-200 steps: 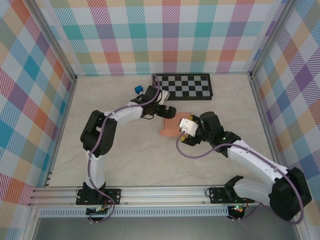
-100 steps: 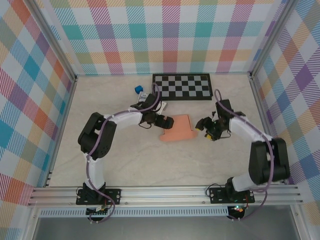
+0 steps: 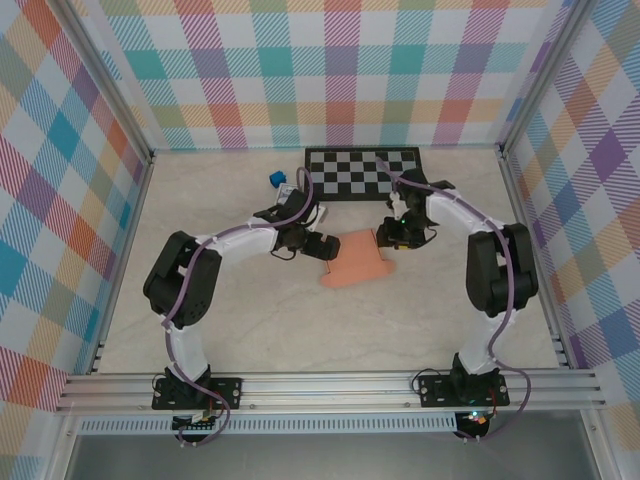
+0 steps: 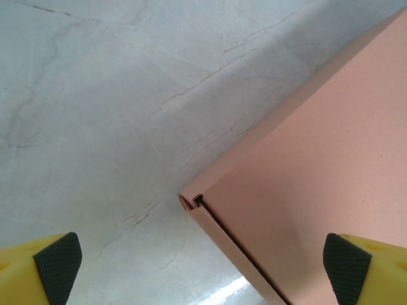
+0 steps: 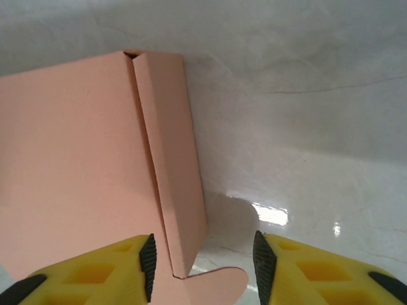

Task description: Fold the paper box

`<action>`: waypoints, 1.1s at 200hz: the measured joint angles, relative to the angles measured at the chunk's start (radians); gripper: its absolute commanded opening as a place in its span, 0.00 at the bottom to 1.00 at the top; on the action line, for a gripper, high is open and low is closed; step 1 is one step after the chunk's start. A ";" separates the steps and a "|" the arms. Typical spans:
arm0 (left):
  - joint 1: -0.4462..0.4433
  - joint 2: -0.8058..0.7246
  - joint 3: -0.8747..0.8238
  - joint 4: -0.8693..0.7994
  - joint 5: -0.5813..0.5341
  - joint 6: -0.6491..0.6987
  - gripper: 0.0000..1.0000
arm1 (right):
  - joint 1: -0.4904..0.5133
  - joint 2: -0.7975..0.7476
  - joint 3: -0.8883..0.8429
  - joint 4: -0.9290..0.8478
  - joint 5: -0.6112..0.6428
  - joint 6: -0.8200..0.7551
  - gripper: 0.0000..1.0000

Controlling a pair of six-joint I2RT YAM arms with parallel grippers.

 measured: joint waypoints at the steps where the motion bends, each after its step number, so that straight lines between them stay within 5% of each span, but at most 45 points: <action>1: 0.000 0.000 0.000 0.000 -0.001 0.000 1.00 | 0.001 0.002 0.002 -0.001 0.002 0.000 0.44; 120: 0.032 -0.138 -0.066 0.015 -0.048 -0.026 1.00 | 0.077 0.076 0.085 -0.076 0.112 -0.047 0.26; 220: 0.042 -0.150 -0.085 0.014 -0.055 -0.029 1.00 | 0.083 0.076 0.116 -0.125 0.137 -0.029 0.25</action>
